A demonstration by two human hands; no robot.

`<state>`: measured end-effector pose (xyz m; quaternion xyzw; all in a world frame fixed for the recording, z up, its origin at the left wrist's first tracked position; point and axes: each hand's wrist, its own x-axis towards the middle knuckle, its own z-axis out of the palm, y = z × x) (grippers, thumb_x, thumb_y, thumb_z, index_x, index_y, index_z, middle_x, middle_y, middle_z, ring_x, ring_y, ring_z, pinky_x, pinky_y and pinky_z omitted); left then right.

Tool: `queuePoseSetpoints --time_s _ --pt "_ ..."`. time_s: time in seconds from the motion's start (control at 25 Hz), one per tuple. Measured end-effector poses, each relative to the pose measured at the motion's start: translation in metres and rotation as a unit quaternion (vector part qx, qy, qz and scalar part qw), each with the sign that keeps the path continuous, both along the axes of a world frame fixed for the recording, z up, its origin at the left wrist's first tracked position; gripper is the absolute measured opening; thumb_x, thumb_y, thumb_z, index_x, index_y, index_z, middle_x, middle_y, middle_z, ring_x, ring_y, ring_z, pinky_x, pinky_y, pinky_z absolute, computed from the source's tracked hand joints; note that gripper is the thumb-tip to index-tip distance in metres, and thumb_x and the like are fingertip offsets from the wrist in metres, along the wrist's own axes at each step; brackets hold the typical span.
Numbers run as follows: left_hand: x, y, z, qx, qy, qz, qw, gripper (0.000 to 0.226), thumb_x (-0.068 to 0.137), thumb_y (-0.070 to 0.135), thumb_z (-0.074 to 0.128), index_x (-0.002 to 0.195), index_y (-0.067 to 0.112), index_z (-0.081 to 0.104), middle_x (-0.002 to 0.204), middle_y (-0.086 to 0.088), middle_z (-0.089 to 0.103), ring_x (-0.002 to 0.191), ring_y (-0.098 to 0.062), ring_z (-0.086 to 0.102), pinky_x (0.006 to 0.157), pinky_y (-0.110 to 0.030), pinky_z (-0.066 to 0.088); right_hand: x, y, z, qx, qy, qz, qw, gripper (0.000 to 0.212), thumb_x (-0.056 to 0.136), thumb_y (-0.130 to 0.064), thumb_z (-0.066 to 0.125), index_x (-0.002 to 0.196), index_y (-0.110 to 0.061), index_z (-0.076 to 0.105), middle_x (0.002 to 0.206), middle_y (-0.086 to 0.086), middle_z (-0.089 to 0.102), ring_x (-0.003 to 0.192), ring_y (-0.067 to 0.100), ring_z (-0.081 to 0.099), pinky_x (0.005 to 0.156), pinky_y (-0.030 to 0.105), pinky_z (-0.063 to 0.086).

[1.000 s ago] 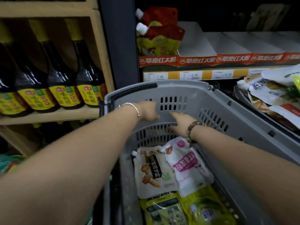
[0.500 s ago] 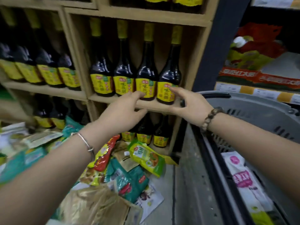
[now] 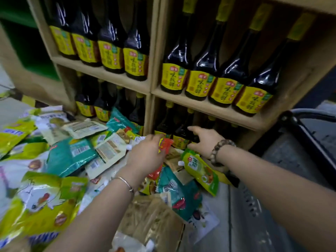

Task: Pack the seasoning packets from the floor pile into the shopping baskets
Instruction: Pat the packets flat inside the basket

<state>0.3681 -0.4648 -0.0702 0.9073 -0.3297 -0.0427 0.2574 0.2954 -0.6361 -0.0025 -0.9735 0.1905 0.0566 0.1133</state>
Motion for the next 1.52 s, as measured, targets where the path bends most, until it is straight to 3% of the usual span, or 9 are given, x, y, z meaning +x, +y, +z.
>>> queuePoseSetpoints --time_s 0.28,0.4,0.56,0.68,0.8,1.04,1.2,1.36,1.52 --pt "0.01 0.021 -0.068 -0.015 0.128 0.11 0.986 0.051 0.093 0.033 0.053 0.14 0.017 0.041 0.136 -0.011 0.047 0.115 -0.031 0.053 0.083 -0.039 0.047 0.022 0.034 -0.071 0.051 0.135 -0.051 0.988 0.052 0.092 -0.035 0.05 0.138 -0.014 0.037 0.132 0.01 0.051 0.112 0.026 0.054 0.082 0.025 0.043" --pt "0.015 0.017 -0.079 -0.045 0.165 0.109 0.979 0.048 0.094 0.03 0.053 0.139 0.015 0.043 0.137 -0.011 0.048 0.116 -0.03 0.053 0.086 -0.04 0.048 0.04 0.033 -0.087 0.157 0.08 -0.117 0.977 0.044 0.088 -0.027 0.058 0.125 -0.003 0.051 0.091 0.001 0.055 0.078 0.01 0.05 0.066 0.021 0.043" --pt "0.024 0.041 -0.089 -0.045 0.175 0.097 0.979 0.045 0.092 0.03 0.055 0.136 0.023 0.046 0.133 -0.005 0.052 0.106 -0.026 0.058 0.076 -0.032 0.043 0.082 0.032 -0.141 0.409 -0.034 -0.341 0.846 0.061 0.085 -0.016 0.064 0.133 0.01 0.036 0.131 0.027 0.049 0.117 0.037 0.051 0.088 0.033 0.047" --pt "0.028 0.074 -0.091 -0.053 0.196 0.126 0.971 0.039 0.09 0.027 0.057 0.129 0.026 0.052 0.129 -0.002 0.055 0.109 -0.023 0.056 0.082 -0.031 0.044 0.11 0.044 -0.174 0.474 -0.036 -0.399 0.784 0.064 0.089 -0.034 0.06 0.139 -0.001 0.038 0.142 0.015 0.041 0.127 0.03 0.043 0.102 0.038 0.036" --pt "0.025 0.095 -0.086 -0.082 0.246 0.158 0.953 0.037 0.091 0.025 0.058 0.128 0.026 0.054 0.125 0.002 0.056 0.107 -0.019 0.057 0.086 -0.036 0.049 0.126 0.043 -0.188 0.436 -0.046 -0.423 0.793 0.075 0.084 -0.052 0.058 0.139 -0.005 0.037 0.143 0.013 0.04 0.128 0.027 0.042 0.104 0.038 0.032" --pt "0.015 0.107 -0.08 -0.131 0.296 0.191 0.927 0.032 0.093 0.019 0.055 0.125 0.023 0.055 0.112 0.004 0.057 0.098 -0.014 0.056 0.091 -0.032 0.047 0.115 0.04 -0.177 0.424 -0.178 -0.406 0.789 0.051 0.081 -0.039 0.068 0.12 -0.007 0.058 0.117 0.009 0.062 0.093 0.024 0.062 0.077 0.031 0.05" --pt "0.014 0.1 -0.075 -0.182 0.332 0.206 0.903 0.031 0.092 0.017 0.055 0.124 0.02 0.056 0.117 -0.003 0.058 0.095 -0.017 0.056 0.08 -0.029 0.045 0.089 0.03 -0.134 0.538 -0.236 -0.308 0.748 0.016 0.085 -0.014 0.065 0.1 -0.01 0.063 0.095 0.008 0.068 0.077 0.022 0.067 0.067 0.032 0.055" --pt "0.017 0.095 -0.066 -0.233 0.334 0.189 0.894 0.042 0.09 0.018 0.062 0.13 0.02 0.05 0.123 -0.001 0.055 0.107 -0.016 0.055 0.088 -0.03 0.045 0.067 0.011 -0.081 0.523 -0.262 -0.191 0.788 0.014 0.085 -0.005 0.062 0.091 -0.017 0.062 0.085 -0.002 0.068 0.069 0.01 0.066 0.071 0.03 0.055" --pt "0.018 0.093 -0.049 -0.266 0.25 0.117 0.924 0.078 0.081 0.036 0.072 0.145 0.028 0.029 0.148 0.008 0.033 0.133 -0.005 0.029 0.1 -0.024 0.026 0.055 0.003 -0.021 0.243 -0.27 -0.024 0.931 0.026 0.082 -0.012 0.068 0.106 -0.012 0.06 0.088 -0.009 0.064 0.072 -0.002 0.059 0.073 0.019 0.049"
